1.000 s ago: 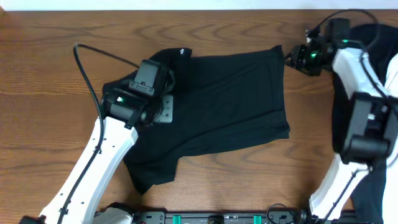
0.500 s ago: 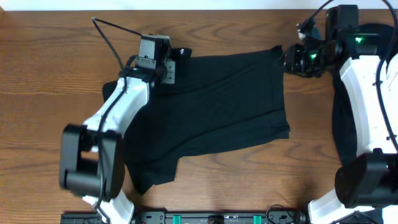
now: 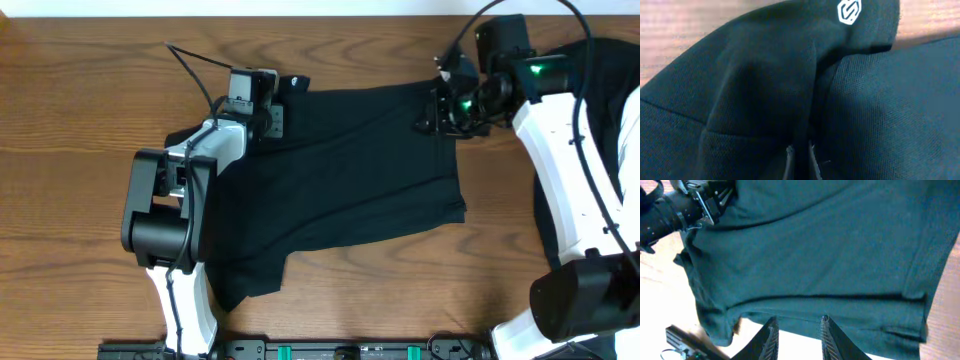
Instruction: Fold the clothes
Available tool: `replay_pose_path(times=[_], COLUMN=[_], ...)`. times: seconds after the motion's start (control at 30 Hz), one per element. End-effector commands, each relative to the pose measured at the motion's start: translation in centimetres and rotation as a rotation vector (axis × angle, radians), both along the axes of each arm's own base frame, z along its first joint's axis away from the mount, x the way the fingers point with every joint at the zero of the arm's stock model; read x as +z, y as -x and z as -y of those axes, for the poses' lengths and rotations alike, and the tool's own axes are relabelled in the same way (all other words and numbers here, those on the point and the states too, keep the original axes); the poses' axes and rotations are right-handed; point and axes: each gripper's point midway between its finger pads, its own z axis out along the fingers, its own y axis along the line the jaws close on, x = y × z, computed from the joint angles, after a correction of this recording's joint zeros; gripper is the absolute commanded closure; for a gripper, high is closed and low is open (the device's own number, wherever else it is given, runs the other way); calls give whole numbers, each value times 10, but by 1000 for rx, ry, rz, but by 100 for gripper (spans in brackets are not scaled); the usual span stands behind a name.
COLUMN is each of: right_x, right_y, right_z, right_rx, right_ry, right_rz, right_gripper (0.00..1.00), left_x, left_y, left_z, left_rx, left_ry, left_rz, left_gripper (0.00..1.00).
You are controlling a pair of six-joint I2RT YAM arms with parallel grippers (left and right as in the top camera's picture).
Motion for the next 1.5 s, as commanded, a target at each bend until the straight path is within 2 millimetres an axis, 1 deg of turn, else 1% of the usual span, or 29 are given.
replay_pose_path(times=[0.0, 0.03, 0.1, 0.13, 0.2, 0.23, 0.27, 0.3, 0.37, 0.4, 0.5, 0.53, 0.57, 0.6, 0.63, 0.67, 0.7, 0.73, 0.77, 0.8, 0.83, 0.87, 0.97, 1.03, 1.1, 1.2, 1.27, 1.33, 1.47], right_x=[8, 8, 7, 6, 4, 4, 3, 2, 2, 2, 3, 3, 4, 4, 4, 3, 1, -2, -6, -11, -15, -19, -37, -56, -80, -118, -141, -159, -184], right_y=[0, 0, 3, 6, 13, 16, 19, 24, 26, 27, 26, 26, 25, 25, 25, 24, 23, 21, 16, 11, 4, -3, -27, -44, -64, -85, -92, -95, -100], right_z=[-6, -8, -12, -13, -17, -19, -21, -24, -28, -32, -37, -38, -39, -39, -39, -38, -34, -28, -17, -7, 2, 5, 2, -2, -6, -9, -9, -7, 14], right_rx=[9, 7, 10, 15, 29, 36, 41, 53, 65, 76, 87, 89, 92, 92, 92, 87, 69, 37, -20, -75, -119, -133, -138, -110, -100, -105, -107, -109, -148], right_ry=[5, 3, 2, 3, 7, 9, 12, 15, 16, 15, 13, 12, 11, 10, 12, 20, 39, 75, 128, 177, 217, 233, 215, 224, 223, 224, 227, 236, 316], right_rz=[31, 28, 17, 8, -15, -25, -34, -46, -50, -45, -33, -29, -26, -22, -21, -21, -24, -26, -28, -25, -15, -3, 15, 36, 50, 43, 23, 7, -13], right_gripper=[74, 74, 74, 74, 74, 74, 74, 74, 74, 75, 74, 74, 73, 73, 72, 68, 65, 65, 69, 74, 78, 80, 83, 85, 89, 94, 97, 98, 99], left_x=[-46, -42, -32, -25, -7, 4, 12, 25, 41, 57, 82, 91, 99, 107, 112, 118, 121, 123, 124, 126, 127, 130, 146, 164, 188, 226, 249, 268, 294], left_y=[2, -8, -30, -40, -57, -66, -74, -84, -95, -102, -106, -105, -103, -99, -92, -81, -71, -61, -52, -43, -33, -21, 8, 27, 46, 76, 96, 115, 147], left_z=[-22, -29, -43, -49, -60, -67, -73, -82, -89, -91, -90, -91, -90, -90, -90, -89, -87, -85, -85, -85, -85, -85, -86, -86, -86, -83, -78, -74, -74], left_rx=[35, 62, 112, 131, 167, 193, 214, 237, 241, 225, 190, 187, 179, 174, 173, 169, 160, 154, 151, 151, 150, 149, 148, 149, 167, 176, 158, 145, 144], left_ry=[-77, -94, -109, -105, -83, -69, -58, -49, -40, -25, -23, -28, -37, -42, -45, -41, -34, -30, -31, -33, -36, -39, -45, -46, -33, -5, 24, 43, 46], left_rz=[-42, 4, 105, 157, 244, 276, 292, 306, 304, 283, 241, 227, 212, 191, 156, 111, 73, 39, 9, -22, -52, -88, -154, -171, -171, -150, -132, -114, -86], left_gripper=[89, 92, 93, 90, 76, 72, 71, 71, 71, 71, 70, 66, 59, 28, 3, 1, 1, 0, 12, 17, 19, 19, 20, 21, 23, 23, 23, 22, 22])
